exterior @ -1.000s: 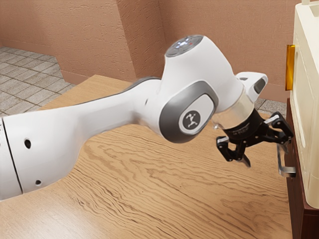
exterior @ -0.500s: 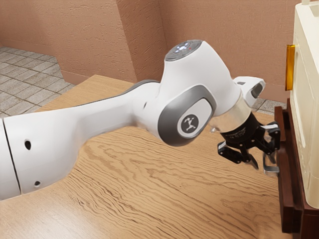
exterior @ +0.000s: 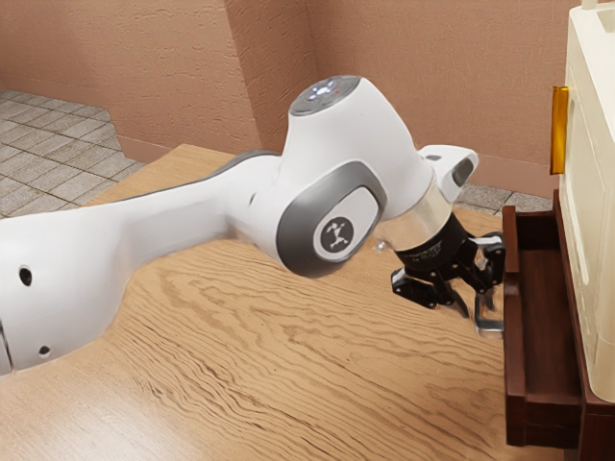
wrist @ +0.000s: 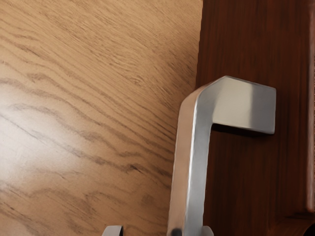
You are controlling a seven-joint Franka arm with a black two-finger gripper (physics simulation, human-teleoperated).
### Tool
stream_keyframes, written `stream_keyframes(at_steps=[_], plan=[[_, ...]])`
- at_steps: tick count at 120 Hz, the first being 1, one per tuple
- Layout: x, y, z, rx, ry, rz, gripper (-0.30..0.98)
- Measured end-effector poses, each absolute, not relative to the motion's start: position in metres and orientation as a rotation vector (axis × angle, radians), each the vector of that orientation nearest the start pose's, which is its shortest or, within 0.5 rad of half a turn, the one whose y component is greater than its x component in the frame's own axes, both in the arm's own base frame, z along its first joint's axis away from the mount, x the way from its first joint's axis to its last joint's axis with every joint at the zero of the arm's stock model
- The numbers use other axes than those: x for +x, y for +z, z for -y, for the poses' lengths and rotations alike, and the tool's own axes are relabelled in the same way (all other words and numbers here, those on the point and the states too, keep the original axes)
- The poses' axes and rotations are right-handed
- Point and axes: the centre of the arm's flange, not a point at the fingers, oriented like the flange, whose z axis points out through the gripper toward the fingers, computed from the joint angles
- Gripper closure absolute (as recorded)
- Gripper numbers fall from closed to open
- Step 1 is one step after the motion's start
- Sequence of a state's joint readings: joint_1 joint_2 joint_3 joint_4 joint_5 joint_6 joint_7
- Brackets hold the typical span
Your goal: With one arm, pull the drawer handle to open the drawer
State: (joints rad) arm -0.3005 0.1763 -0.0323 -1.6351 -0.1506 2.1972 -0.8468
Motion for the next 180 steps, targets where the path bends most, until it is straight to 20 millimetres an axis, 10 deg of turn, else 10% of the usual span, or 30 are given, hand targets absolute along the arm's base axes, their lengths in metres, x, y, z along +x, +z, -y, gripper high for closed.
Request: stream_keyframes(at_steps=[180], plan=[[0.567,0.554,0.167,-3.2,-0.458,1.006,0.58]])
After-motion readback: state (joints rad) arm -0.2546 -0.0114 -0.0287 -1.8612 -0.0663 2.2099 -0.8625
